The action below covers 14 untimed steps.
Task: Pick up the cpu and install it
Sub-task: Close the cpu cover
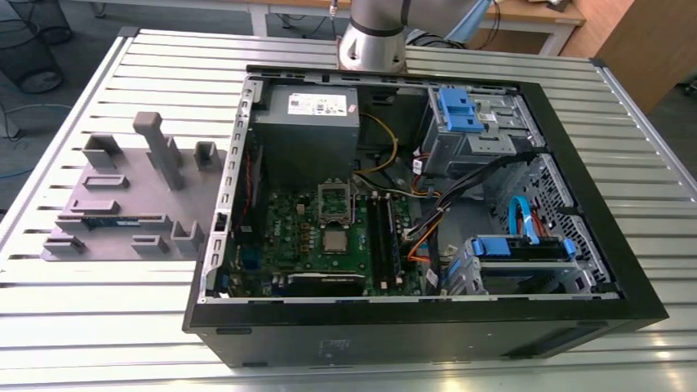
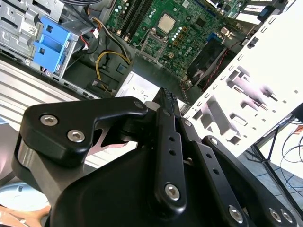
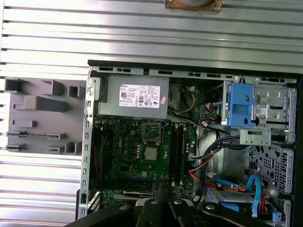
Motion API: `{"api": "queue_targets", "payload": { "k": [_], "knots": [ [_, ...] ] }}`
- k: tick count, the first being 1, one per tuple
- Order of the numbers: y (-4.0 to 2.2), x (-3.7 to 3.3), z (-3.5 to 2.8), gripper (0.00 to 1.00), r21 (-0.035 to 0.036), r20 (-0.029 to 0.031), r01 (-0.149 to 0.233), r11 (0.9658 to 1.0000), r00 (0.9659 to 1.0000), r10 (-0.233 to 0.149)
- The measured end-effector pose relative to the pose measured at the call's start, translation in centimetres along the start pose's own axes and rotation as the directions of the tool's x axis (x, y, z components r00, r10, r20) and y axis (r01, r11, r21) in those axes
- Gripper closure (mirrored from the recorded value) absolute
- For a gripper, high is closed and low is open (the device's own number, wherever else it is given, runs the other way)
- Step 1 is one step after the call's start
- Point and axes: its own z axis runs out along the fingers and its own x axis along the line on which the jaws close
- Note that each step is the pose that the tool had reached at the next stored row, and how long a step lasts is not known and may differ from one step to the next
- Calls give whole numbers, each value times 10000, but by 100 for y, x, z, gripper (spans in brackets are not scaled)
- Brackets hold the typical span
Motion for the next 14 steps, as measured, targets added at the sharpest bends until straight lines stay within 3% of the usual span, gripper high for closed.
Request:
{"api": "queue_targets", "payload": {
  "k": [14],
  "knots": [
    [-2, 0, 80, 89, -1, 0, 0, 10000, 10000, 0]
  ]
}}
